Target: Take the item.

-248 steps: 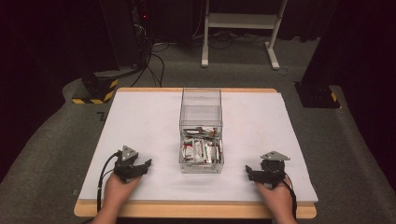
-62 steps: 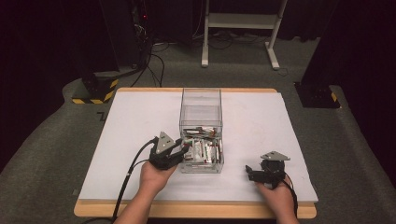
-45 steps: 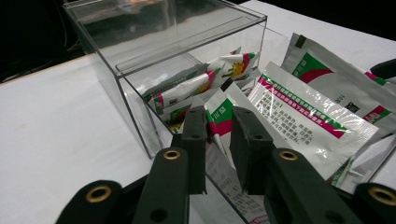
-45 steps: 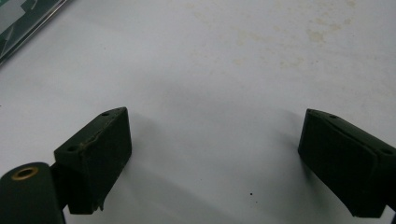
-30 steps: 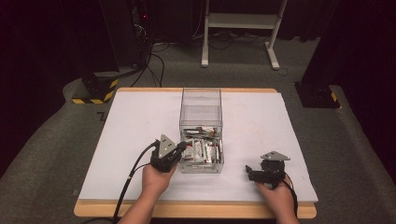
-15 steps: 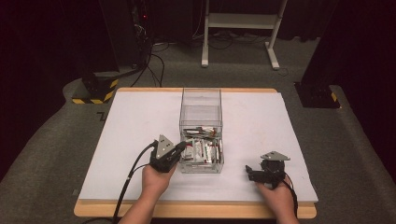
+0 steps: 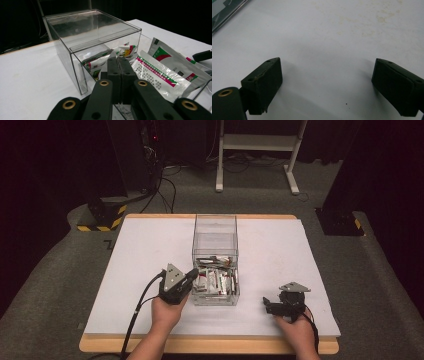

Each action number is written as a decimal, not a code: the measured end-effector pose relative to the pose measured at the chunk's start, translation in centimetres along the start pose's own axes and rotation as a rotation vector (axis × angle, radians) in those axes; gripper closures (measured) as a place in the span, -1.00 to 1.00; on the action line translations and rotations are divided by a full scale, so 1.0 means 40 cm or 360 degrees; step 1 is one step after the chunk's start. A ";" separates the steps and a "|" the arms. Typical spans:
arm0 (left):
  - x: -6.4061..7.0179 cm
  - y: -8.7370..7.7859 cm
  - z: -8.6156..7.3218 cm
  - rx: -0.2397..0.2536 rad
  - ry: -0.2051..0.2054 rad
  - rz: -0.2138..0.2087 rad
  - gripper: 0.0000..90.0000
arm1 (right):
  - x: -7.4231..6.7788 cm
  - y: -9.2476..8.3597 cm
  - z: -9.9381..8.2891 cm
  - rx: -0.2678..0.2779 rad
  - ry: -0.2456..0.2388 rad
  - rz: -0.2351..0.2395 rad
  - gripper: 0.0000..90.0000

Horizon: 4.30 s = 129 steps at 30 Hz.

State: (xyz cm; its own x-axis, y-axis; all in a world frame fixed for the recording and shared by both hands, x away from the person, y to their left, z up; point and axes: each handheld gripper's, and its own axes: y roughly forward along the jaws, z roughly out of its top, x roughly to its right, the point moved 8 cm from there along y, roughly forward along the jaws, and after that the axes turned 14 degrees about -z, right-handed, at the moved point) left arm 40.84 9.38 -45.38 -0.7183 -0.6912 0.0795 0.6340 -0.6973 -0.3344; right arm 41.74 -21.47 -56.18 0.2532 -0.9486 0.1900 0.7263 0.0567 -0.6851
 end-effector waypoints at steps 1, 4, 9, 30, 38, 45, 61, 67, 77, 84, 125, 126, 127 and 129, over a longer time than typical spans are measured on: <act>0.000 -0.001 0.001 0.0005 -0.0002 0.0002 0.98 | 0.000 0.000 0.000 0.0000 0.0000 0.0000 -0.79; -0.001 -0.003 0.007 0.0032 -0.0011 0.0003 0.98 | 0.000 0.000 0.000 0.0000 0.0000 0.0000 -0.79; -0.001 -0.006 0.013 0.0066 -0.0022 0.0003 0.98 | 0.000 0.000 0.000 0.0000 0.0000 0.0000 -0.79; 0.002 -0.032 0.051 0.0175 -0.0038 -0.0009 0.98 | 0.000 0.000 0.000 0.0001 -0.0002 0.0001 -0.79; 0.005 -0.036 0.060 0.0199 -0.0048 -0.0011 0.98 | 0.000 0.000 0.000 0.0001 -0.0001 0.0002 -0.79; 0.006 -0.043 0.071 0.0220 -0.0045 -0.0015 0.98 | 0.000 0.000 0.000 0.0001 0.0000 0.0003 -0.79; -0.002 -0.080 0.070 0.0251 -0.0053 -0.0017 0.98 | 0.000 0.000 0.000 0.0000 -0.0001 0.0003 -0.79; -0.010 -0.095 0.076 0.0274 -0.0054 -0.0014 0.98 | 0.000 0.000 0.000 0.0000 -0.0001 0.0002 -0.79; -0.028 -0.136 0.082 0.0311 -0.0061 0.0019 0.98 | 0.000 0.000 0.000 0.0000 -0.0002 0.0002 -0.79; -0.047 -0.157 0.077 0.0321 -0.0065 0.0043 0.98 | 0.000 0.000 0.000 0.0000 -0.0002 0.0001 -0.79; -0.284 -0.191 -0.034 0.0195 -0.0120 0.0249 0.98 | -0.001 0.001 -0.001 0.0004 0.0001 -0.0002 -0.80; -0.289 -0.190 -0.039 0.0191 -0.0123 0.0253 0.98 | -0.001 0.001 -0.001 0.0005 0.0001 -0.0002 -0.80; -0.292 -0.190 -0.042 0.0187 -0.0127 0.0255 0.98 | -0.001 0.001 -0.001 0.0005 0.0002 -0.0003 -0.80; -0.300 -0.188 -0.051 0.0174 -0.0134 0.0269 0.98 | -0.001 0.001 -0.001 0.0005 0.0001 -0.0004 -0.80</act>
State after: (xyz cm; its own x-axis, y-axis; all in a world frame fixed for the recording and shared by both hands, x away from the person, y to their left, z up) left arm 44.13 23.30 -45.75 -0.5757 -0.8102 0.1106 0.7740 -0.5835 -0.2460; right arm 41.75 -21.44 -56.24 0.2510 -0.9489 0.1911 0.7289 0.0554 -0.6824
